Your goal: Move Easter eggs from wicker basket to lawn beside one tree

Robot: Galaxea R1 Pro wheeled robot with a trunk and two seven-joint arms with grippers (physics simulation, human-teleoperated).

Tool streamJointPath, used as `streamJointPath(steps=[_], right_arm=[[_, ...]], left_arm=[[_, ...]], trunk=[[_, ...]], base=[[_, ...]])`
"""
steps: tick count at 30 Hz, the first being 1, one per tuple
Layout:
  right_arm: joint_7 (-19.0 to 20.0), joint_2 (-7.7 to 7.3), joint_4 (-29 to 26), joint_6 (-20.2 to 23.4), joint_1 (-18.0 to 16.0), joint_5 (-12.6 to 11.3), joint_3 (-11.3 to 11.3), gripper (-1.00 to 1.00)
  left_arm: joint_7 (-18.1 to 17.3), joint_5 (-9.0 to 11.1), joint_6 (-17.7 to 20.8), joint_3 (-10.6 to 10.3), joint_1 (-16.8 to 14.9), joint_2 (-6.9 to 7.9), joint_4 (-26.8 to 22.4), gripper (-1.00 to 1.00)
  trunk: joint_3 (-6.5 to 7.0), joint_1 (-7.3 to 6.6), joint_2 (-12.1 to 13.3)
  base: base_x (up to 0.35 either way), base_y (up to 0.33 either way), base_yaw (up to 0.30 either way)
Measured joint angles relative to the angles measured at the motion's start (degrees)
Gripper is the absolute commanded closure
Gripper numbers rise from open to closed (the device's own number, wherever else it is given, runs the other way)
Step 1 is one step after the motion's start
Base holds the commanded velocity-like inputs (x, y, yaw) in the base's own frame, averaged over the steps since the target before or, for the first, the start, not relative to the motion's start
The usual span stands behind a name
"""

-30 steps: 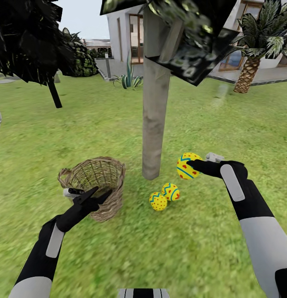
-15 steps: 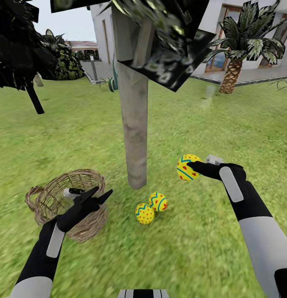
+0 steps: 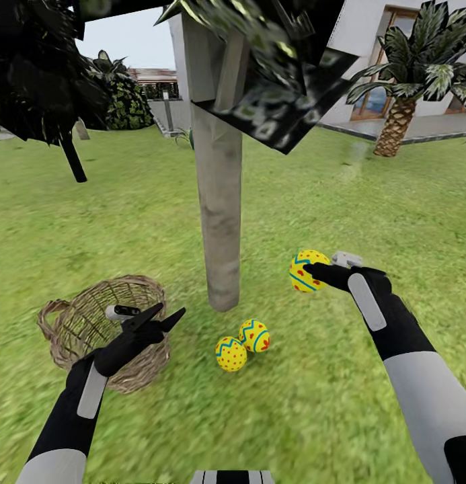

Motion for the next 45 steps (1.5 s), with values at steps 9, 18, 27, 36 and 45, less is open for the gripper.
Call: streamJointPath(steps=[9, 18, 27, 36, 45], right_arm=[[-0.05, 6.81, 18.47, -9.49, -0.04, 27.04, 0.65, 1.00], [-0.05, 8.03, 32.35, -24.51, -0.06, 31.43, 0.61, 1.00], [-0.14, 8.14, 34.93, -29.31, -0.01, 32.59, 3.41, 1.00], [0.13, 8.17, 35.11, -29.54, -0.03, 32.46, 5.01, 1.00], [1.18, 8.09, 35.05, -29.34, 0.01, 32.32, 5.01, 1.00]], left_arm=[[0.00, -0.02, -0.50, -2.25, -0.01, -2.20, 0.01, -1.00], [0.35, 0.12, -4.33, -8.02, 0.23, -3.64, 0.95, -1.00], [0.36, 0.16, -4.35, -8.18, 0.26, -4.04, 0.47, -1.00], [0.36, 0.11, -4.42, -8.16, 0.26, -4.05, 0.90, -1.00], [0.35, 0.09, -4.44, -8.17, 0.25, -4.06, 0.97, -1.00]], trunk=[[0.00, 0.00, 0.00], [-0.04, 0.00, 0.00], [-0.47, -0.01, 0.00], [-0.93, 0.00, 0.00], [-1.44, 0.06, -0.02]], base=[[0.013, -0.328, 0.244], [0.005, -0.060, 0.051], [0.067, -0.343, 0.256], [0.087, -0.218, 0.249], [0.001, -0.002, 0.017]])
